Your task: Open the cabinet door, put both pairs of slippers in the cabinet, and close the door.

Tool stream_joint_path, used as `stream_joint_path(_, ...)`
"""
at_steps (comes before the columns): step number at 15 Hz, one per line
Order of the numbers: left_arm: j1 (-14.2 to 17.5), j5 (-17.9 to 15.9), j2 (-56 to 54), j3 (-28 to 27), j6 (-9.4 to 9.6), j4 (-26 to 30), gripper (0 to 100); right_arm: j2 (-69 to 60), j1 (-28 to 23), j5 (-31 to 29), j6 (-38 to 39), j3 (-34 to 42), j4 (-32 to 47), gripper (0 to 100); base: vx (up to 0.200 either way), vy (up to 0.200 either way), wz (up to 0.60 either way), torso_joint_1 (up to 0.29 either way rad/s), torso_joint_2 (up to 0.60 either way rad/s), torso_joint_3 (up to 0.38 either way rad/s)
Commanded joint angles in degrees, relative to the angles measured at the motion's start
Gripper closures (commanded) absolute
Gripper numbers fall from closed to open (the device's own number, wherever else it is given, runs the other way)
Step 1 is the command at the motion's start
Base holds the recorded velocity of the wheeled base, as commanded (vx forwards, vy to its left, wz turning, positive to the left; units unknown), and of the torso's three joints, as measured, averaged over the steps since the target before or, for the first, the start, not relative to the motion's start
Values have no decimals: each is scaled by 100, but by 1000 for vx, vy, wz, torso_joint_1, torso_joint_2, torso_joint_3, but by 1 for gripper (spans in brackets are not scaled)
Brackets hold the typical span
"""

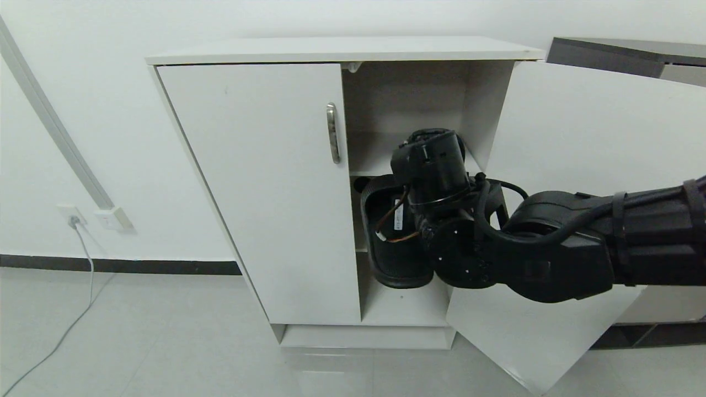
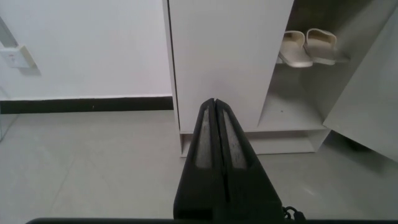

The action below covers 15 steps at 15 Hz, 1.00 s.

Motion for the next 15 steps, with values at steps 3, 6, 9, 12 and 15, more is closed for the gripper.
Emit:
stream_joint_path(3,1,0,7,2,0,2,100,84,-15,-17,-12,-221,38,100,0,0,0,0,0,0)
stream_joint_path(6,1,0,7,-6,0,2,100,40,-50,-17,-38,-212,46,100,67,0,0,1,1,2)
stream_joint_path(9,1,-9,7,-6,9,2,100,40,-50,-17,-73,-195,46,100,200,0,0,-4,1,5)
stream_joint_path(12,1,-9,7,-6,9,2,100,40,-50,-17,-73,-195,46,100,200,0,0,2,5,2)
stream_joint_path(15,1,-9,7,2,9,2,100,48,-59,-26,-91,-195,46,100,200,0,0,4,2,4)
